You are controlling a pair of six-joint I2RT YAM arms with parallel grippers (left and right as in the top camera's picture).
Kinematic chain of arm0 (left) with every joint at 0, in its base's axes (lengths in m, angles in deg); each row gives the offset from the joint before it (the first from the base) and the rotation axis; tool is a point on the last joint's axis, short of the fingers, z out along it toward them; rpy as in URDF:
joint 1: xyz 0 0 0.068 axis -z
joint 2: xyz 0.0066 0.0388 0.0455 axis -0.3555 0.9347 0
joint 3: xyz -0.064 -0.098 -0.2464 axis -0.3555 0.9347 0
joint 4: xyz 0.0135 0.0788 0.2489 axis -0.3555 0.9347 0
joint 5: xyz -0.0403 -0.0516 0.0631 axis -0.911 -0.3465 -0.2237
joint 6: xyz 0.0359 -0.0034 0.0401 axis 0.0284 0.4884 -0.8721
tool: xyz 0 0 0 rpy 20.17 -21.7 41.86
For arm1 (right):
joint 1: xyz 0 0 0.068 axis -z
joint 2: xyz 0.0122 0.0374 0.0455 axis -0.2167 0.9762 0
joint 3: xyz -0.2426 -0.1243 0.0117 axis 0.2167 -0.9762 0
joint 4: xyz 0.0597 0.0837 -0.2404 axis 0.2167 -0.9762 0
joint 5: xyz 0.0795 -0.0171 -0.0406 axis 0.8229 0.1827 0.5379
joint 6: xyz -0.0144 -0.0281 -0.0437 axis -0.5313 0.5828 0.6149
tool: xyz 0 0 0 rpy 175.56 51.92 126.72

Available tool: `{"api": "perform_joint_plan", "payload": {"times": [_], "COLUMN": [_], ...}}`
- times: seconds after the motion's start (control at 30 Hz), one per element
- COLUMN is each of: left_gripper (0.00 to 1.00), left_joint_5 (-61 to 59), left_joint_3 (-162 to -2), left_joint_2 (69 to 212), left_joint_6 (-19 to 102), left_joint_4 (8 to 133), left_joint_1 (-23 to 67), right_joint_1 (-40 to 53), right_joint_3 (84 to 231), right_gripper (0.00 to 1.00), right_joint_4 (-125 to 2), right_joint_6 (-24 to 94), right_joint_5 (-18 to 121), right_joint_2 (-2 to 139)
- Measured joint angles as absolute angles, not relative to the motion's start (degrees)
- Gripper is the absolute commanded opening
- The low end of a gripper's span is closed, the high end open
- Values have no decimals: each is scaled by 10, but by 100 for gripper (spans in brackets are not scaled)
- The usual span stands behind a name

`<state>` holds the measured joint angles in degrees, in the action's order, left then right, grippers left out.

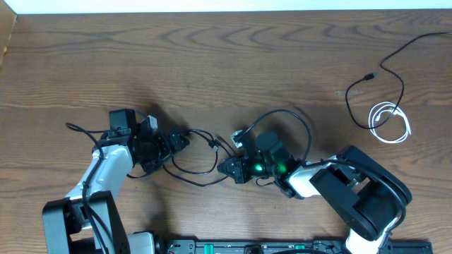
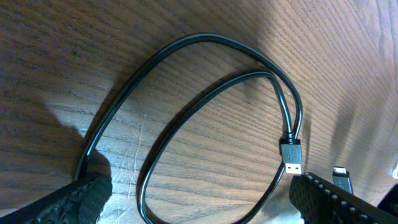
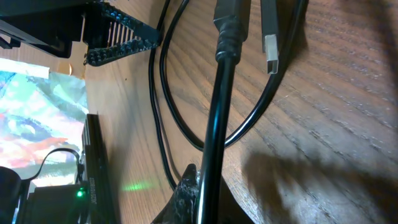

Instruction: Untangle cables

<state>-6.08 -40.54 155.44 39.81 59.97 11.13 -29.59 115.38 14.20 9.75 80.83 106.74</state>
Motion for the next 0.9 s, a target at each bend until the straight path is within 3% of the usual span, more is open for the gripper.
{"api": "perform_joint_plan", "payload": {"times": [0.3,0.9], "left_gripper": [99,99], "left_joint_5": [-49,171], "left_joint_3": [-406,-412], "left_joint_2": [1553,1549], "left_joint_6": [398,392], "left_joint_4": [599,595], "left_joint_1": [112,112], "right_joint_1": [-296,-296], "right_joint_3": [1154,1154], "right_gripper": [1,1], "right_joint_4": [142,141], "right_joint_6": [98,98], "right_joint_5": [808,808], "right_joint_2": [1067,1067]}}
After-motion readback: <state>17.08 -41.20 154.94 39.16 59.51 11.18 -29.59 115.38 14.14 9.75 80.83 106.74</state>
